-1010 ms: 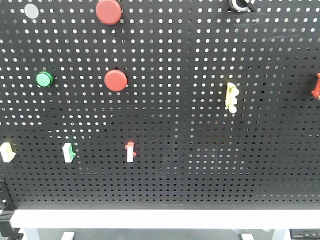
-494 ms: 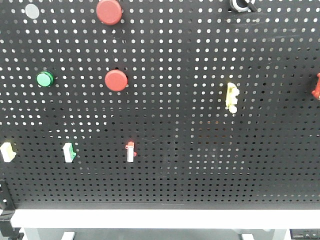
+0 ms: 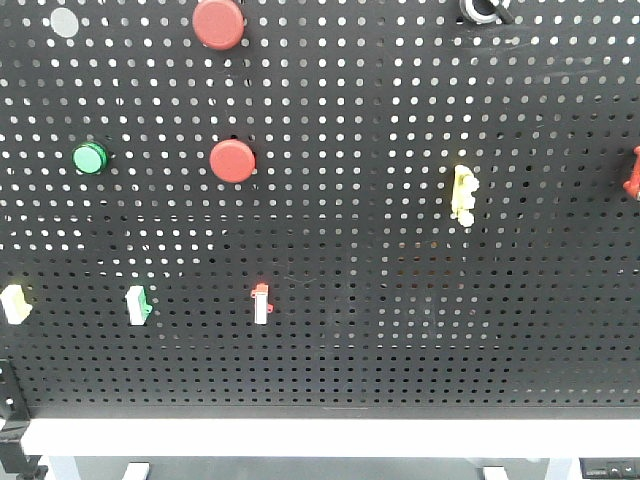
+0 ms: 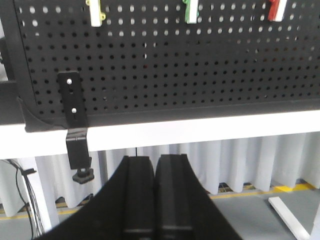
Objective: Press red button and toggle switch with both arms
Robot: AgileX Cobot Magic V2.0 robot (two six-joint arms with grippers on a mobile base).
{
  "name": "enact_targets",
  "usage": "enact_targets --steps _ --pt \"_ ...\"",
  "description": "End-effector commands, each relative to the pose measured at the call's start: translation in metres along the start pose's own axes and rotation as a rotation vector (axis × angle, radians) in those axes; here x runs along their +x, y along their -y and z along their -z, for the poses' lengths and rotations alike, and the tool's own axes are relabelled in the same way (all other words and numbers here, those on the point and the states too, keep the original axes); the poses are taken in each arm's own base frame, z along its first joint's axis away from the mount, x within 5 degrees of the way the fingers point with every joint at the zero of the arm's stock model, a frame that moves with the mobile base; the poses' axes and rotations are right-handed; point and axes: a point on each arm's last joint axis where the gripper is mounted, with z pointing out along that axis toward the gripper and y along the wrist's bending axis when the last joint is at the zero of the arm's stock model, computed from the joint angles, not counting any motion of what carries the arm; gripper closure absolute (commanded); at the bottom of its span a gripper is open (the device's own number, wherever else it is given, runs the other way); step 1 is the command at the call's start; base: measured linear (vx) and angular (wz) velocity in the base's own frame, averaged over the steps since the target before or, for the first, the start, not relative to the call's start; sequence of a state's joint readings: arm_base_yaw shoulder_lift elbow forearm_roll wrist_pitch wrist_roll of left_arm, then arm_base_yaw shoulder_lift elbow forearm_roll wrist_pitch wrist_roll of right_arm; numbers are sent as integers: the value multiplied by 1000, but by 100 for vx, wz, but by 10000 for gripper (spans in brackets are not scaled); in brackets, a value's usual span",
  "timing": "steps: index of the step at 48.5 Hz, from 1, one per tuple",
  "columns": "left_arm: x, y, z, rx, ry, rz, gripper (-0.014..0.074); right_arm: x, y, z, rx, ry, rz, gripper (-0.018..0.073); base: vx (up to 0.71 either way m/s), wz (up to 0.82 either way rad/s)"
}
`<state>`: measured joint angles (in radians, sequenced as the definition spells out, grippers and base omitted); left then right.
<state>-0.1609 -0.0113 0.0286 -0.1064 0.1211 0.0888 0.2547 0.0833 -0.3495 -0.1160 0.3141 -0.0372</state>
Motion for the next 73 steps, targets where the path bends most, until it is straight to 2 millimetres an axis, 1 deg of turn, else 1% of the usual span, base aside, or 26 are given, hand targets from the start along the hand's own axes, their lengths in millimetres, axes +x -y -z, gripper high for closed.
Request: enact_targets --steps 1,30,32,34,36,42,43,47,53,58,73 --pt "3 -1 0 -7 69 12 594 -15 2 1 11 94 4 562 0 0" --pt "3 -1 0 -7 69 12 594 -16 2 1 12 97 7 562 0 0" --pt "3 -1 0 -7 69 12 594 -13 1 0 12 91 9 562 0 0" --pt "3 -1 0 -7 69 12 594 -9 1 -1 15 82 15 562 0 0" --pt "3 -1 0 -7 69 12 594 0 0 -3 24 61 7 562 0 0" --pt "3 -1 0 -7 69 12 594 41 -3 -8 94 7 -80 562 0 0" --pt "3 -1 0 -7 69 12 594 45 -2 -7 113 16 -90 562 0 0" --pt "3 -1 0 -7 69 12 594 71 -3 -7 172 27 -112 562 0 0" --pt "3 -1 0 -7 67 12 594 97 -3 -10 232 -1 -116 562 0 0" --pt "3 -1 0 -7 67 12 594 101 -3 -10 244 -41 -120 562 0 0" --pt "3 -1 0 -7 67 12 594 102 -3 -10 244 -50 -121 562 0 0"
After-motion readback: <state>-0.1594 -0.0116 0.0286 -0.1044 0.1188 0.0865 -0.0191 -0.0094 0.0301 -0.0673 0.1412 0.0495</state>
